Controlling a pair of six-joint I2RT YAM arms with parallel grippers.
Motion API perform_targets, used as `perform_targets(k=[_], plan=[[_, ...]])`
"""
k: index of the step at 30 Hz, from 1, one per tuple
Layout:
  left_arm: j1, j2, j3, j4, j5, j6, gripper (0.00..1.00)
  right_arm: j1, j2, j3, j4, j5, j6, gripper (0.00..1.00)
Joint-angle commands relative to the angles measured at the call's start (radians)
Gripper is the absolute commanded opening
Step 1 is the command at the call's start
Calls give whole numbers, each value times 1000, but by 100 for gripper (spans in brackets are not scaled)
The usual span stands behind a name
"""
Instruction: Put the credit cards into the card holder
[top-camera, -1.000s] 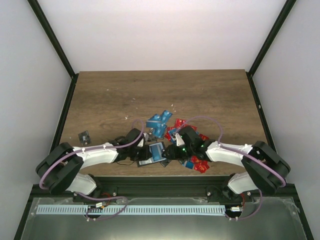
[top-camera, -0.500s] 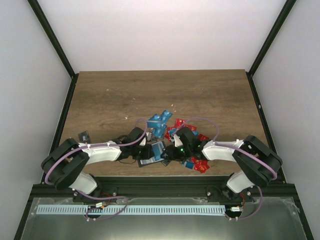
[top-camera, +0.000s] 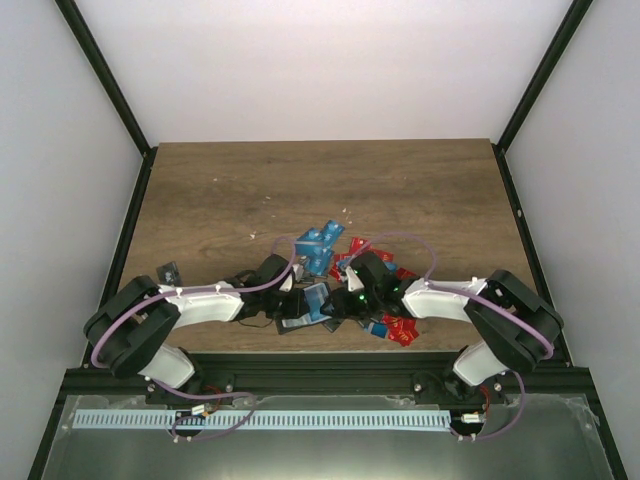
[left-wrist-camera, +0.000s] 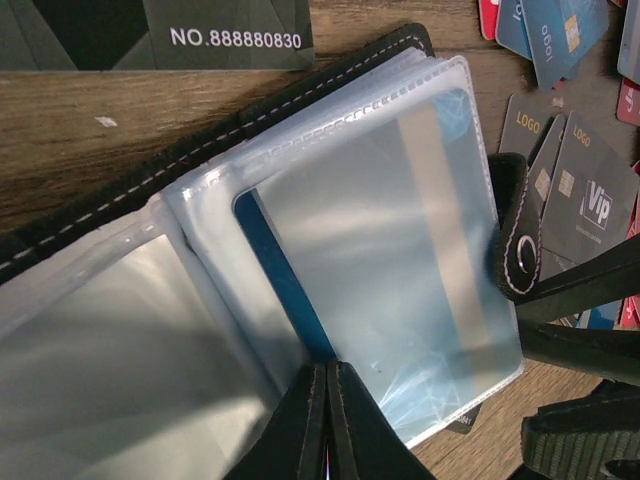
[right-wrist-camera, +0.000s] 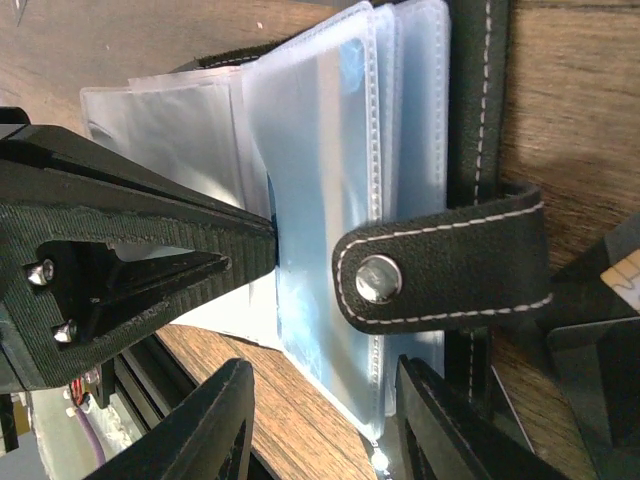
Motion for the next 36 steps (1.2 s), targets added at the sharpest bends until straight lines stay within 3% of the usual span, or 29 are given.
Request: perform_targets(k=[1, 15, 28, 36], plan=[[-9, 36, 2, -10, -13, 18, 4, 18, -9, 47, -30, 21, -23, 41], [-15, -26, 12, -86, -73, 18, 4, 100, 29, 148, -75, 69, -50, 41], [-12, -372, -44, -314, -259, -56, 7, 171, 139, 277, -104, 93, -47, 41], [-9, -590, -132, -371, -320, -129, 9, 229, 232, 393, -131, 79, -51, 45]])
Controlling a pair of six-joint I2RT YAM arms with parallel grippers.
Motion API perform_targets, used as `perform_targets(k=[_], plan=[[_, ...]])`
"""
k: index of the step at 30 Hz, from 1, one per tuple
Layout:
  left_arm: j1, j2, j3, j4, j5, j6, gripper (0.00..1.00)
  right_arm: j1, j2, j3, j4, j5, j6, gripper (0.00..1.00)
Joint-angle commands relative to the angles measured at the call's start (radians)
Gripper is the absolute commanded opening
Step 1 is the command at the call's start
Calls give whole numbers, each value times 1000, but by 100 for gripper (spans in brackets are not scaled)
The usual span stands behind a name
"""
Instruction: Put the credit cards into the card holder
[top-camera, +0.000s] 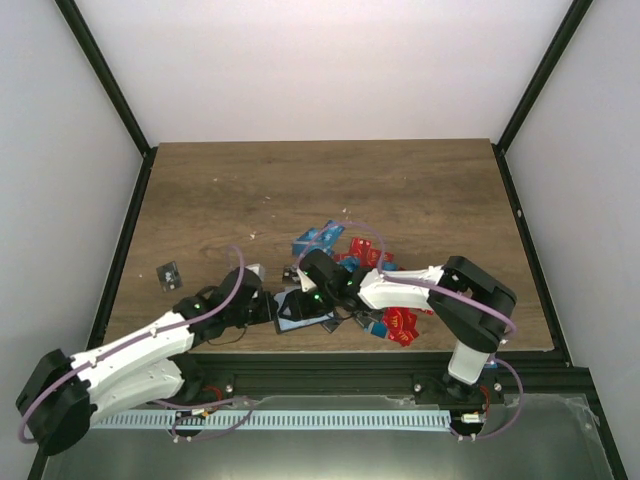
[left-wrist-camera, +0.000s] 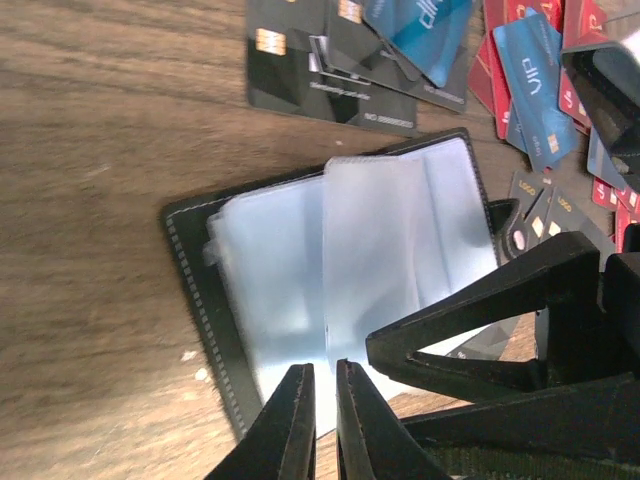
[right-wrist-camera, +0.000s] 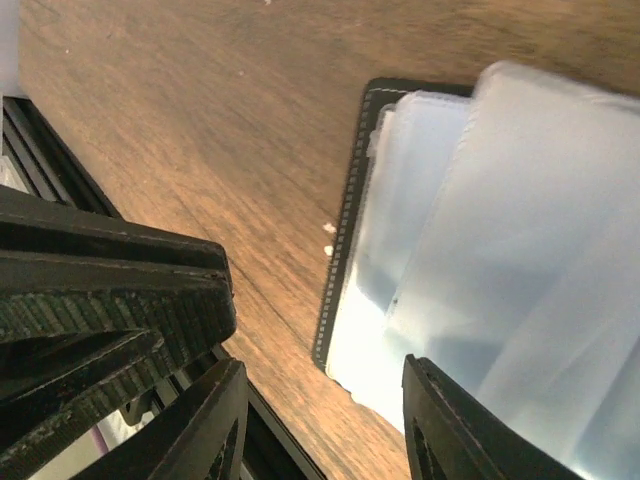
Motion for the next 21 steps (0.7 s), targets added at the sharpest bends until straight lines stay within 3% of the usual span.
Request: perform_targets(k=[1, 12, 21], plan=[[2, -90, -33, -57, -46, -41, 9, 22, 14, 60, -41, 17, -13, 45], [1, -54, -50, 28, 15, 1, 9, 17, 7, 80, -216, 268, -24, 45], [1, 44, -43, 96, 22, 25, 9, -6, -73, 47, -264, 361, -31, 45]])
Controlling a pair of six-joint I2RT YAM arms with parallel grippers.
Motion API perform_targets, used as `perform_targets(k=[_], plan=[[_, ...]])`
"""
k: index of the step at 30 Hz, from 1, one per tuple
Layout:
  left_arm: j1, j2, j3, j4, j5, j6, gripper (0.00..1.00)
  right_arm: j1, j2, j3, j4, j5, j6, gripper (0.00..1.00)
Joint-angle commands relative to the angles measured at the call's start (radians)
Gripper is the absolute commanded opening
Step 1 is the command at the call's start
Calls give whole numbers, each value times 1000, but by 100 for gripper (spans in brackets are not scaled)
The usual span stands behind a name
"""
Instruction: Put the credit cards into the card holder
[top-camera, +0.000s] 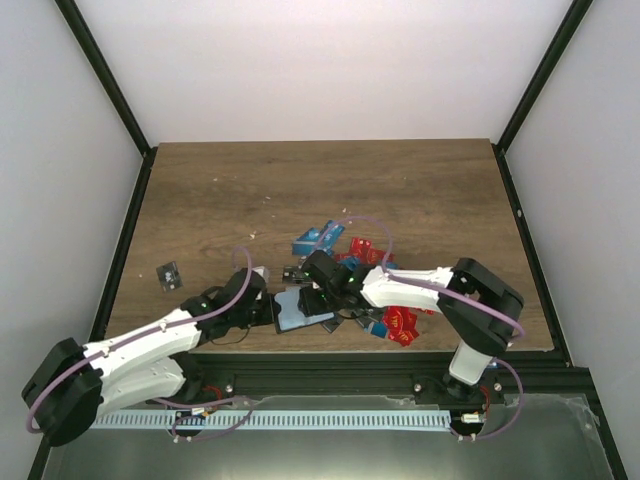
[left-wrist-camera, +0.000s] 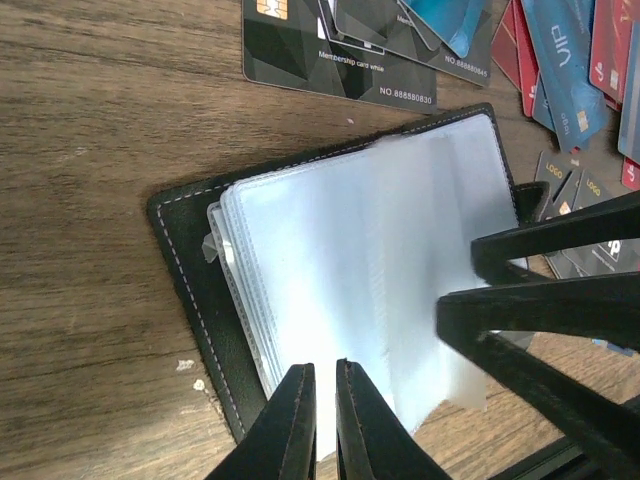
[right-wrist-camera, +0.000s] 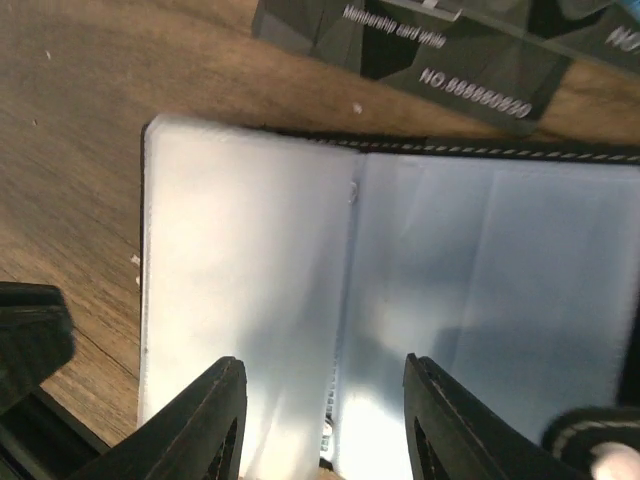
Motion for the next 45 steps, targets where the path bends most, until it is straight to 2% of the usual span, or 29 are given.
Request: perform_targets(k=[1, 10, 16, 31, 45], plan=[[1, 45, 1, 61, 9, 25, 9, -17, -70, -9, -45, 85, -10, 45], [-5, 229, 31, 157, 43, 60, 8, -85, -162, -120, -29, 86, -11, 46], [-18, 278, 53, 194, 53, 66, 8, -108, -202, -157, -28, 94, -17, 46], [-65, 435, 188, 184, 34, 93, 8, -120, -196, -216, 46, 50, -21, 46], [-122, 558, 344, 191, 41, 101, 9, -153, -329, -267, 11, 104, -9, 47]])
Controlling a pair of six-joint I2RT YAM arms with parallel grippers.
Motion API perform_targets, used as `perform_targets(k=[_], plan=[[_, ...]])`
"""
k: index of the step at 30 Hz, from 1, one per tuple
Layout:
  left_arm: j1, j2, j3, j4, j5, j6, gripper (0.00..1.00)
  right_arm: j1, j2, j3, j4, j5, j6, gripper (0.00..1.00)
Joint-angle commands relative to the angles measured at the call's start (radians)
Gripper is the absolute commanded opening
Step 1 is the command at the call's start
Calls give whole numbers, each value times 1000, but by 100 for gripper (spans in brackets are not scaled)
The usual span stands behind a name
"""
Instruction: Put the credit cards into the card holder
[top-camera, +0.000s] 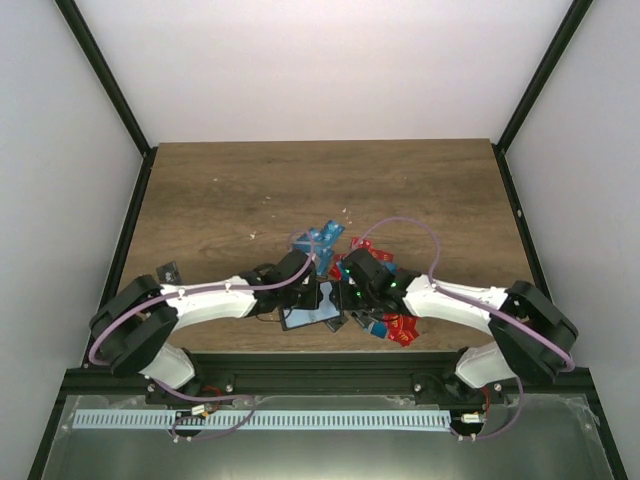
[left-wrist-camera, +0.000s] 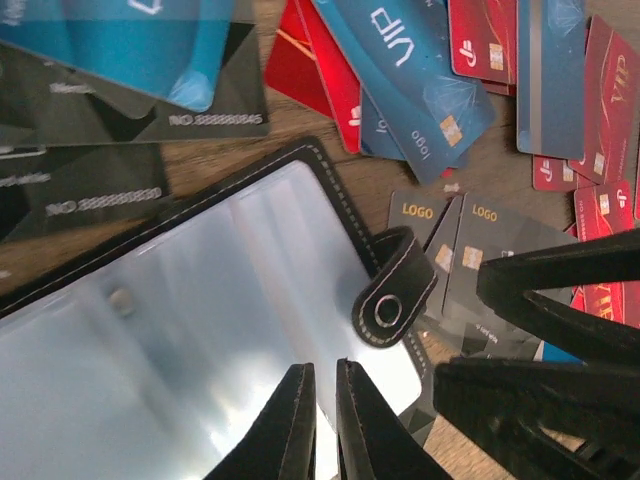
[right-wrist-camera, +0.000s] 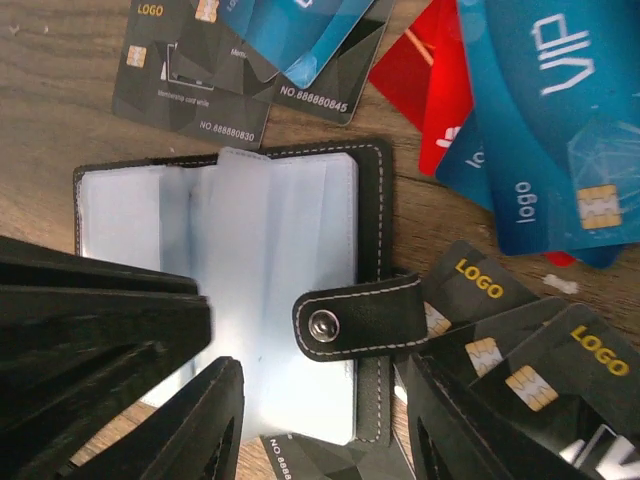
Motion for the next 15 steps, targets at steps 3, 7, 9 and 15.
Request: perform_targets(k=[3, 7, 9, 15], plan=[[-27, 114, 73, 53, 23, 23, 9, -29, -87, -35, -34, 55, 7, 47], [-56, 173, 133, 63, 25, 39, 10, -43, -160, -64, -57, 73, 13, 49], [-67, 200, 161, 76, 36, 46, 12, -51, -198, -74, -73, 81, 16, 50], [-81, 236, 199, 92, 66, 47, 21, -63, -294, -75, -142, 122, 23, 52]])
